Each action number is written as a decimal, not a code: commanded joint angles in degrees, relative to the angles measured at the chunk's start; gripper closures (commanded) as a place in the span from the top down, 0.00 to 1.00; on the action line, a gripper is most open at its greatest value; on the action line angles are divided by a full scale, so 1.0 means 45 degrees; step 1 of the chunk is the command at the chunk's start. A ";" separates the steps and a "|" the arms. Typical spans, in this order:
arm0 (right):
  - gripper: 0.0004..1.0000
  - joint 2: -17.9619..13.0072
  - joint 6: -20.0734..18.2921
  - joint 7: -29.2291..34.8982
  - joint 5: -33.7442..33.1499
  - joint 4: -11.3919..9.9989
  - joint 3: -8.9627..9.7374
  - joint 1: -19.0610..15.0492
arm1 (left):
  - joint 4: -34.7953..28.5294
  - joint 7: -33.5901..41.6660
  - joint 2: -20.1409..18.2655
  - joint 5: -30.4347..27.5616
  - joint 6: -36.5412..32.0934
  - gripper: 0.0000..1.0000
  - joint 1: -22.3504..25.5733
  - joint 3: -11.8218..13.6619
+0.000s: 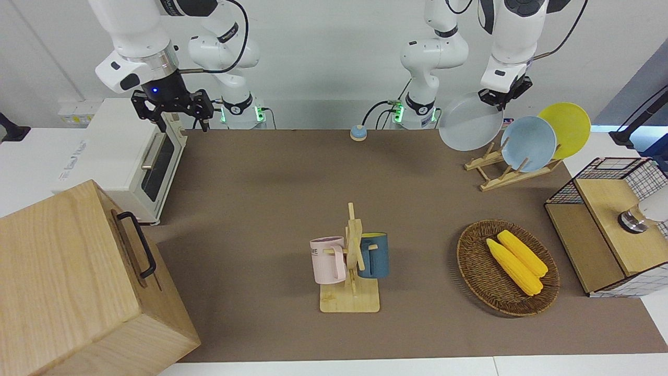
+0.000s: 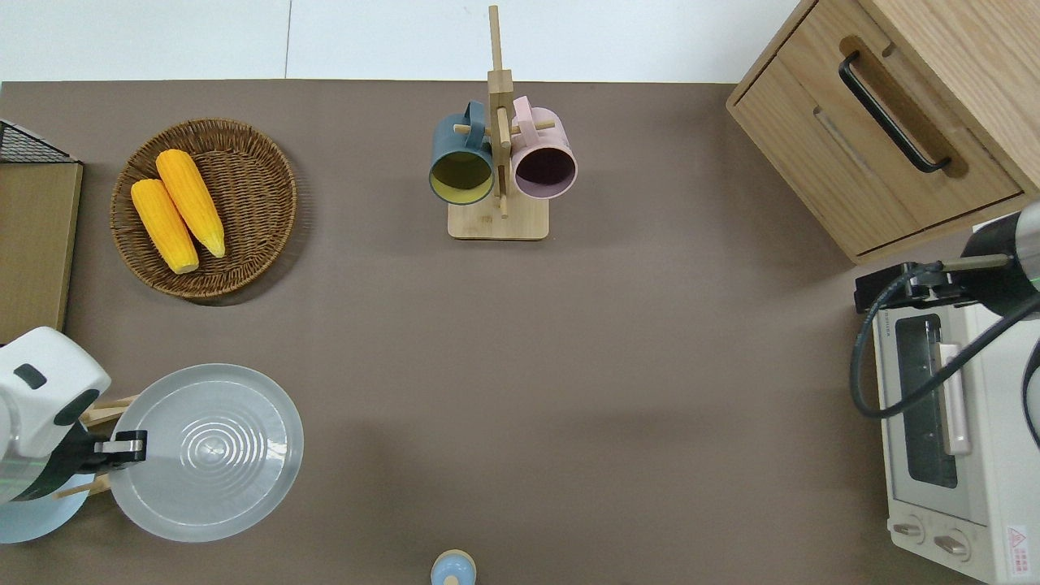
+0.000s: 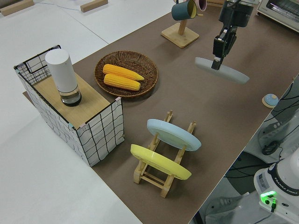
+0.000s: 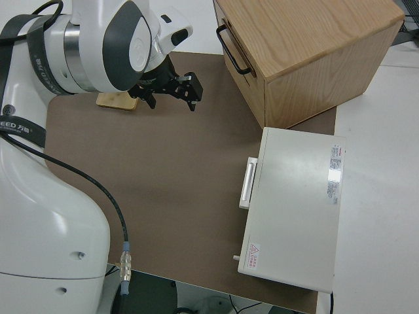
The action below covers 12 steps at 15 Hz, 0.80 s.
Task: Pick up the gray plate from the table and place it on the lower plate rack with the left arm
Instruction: 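Lift the gray plate with the left gripper toward the wooden rack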
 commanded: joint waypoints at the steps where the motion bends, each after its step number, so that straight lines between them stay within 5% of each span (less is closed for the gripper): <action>1: 0.98 0.0005 -0.0012 0.0049 0.0034 0.0082 -0.0076 0.0092 | 0.0306 -0.0324 0.0224 0.1917 -0.0838 0.00 -0.0095 -0.0456; 12: 0.98 0.0005 -0.0012 0.0049 0.0034 0.0082 -0.0076 0.0092 | -0.0278 -0.2080 0.0751 0.4556 -0.1523 0.00 -0.0154 -0.0983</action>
